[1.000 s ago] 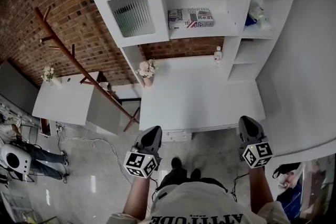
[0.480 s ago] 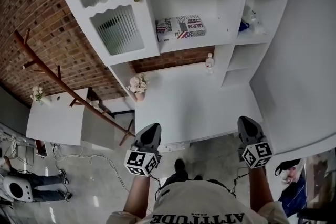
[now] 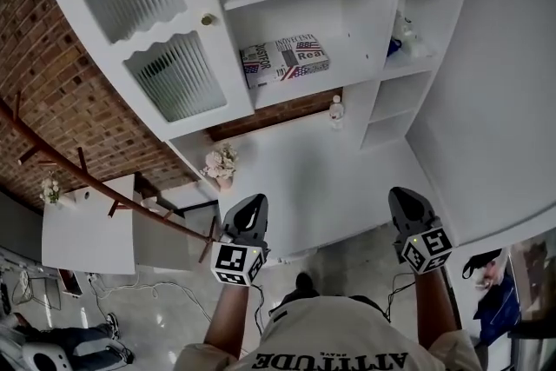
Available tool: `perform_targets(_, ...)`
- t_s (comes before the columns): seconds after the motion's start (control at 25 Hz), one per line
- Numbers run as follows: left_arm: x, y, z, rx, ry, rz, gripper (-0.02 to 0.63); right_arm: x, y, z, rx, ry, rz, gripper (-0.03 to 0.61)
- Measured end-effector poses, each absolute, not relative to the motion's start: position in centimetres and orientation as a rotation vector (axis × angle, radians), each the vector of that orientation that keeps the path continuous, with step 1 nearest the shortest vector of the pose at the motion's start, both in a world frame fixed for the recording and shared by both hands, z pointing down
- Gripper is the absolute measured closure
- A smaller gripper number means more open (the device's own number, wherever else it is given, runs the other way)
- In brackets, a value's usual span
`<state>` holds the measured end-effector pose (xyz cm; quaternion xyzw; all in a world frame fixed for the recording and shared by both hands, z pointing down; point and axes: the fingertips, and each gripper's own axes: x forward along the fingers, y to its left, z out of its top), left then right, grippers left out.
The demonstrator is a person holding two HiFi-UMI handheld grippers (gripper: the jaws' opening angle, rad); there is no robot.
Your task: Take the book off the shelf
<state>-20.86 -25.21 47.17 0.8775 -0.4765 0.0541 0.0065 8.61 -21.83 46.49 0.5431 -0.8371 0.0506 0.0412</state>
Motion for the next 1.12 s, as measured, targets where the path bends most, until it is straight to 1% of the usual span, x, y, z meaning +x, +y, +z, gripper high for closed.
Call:
perform_targets(0.32, -20.7, -29.1, 46.1, 2.877, -1.408, 0.247, 0.586, 6.8, -23.7, 46.1, 1.687, -2.52, 0.144, 0.545)
perform_targets(0.64, -19.7, -32.2, 43.4, 3.071, -1.406, 0.407, 0.586, 5.4, -24.6, 46.3, 1.727, -2.501, 0.157, 0.545)
perform_targets(1.12, -17.0, -35.8, 41.0, 3.171, -1.347, 0.531, 0.586, 6.0, -26.1, 46.1, 1.736, -2.504, 0.153, 0.545)
